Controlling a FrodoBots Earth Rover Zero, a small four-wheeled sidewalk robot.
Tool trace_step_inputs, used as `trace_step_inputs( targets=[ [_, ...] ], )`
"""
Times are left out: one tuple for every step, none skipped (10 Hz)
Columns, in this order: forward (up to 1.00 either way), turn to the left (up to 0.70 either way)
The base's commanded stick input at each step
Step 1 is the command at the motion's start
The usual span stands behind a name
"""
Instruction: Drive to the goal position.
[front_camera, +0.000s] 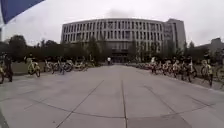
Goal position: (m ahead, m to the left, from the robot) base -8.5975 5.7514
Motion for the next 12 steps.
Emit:
trace_step_inputs(
  targets=[
    [0.6,0.01],
    [0.6,0.01],
    [0.6,0.01],
    [0.6,0.01],
    [0.6,0.01],
    [0.6,0.01],
    [0.6,0.01],
    [0.6,0.01],
    [0.6,0.01],
    [0.6,0.01],
    [0.6,0.01],
    [0.6,0.01]
  ],
)
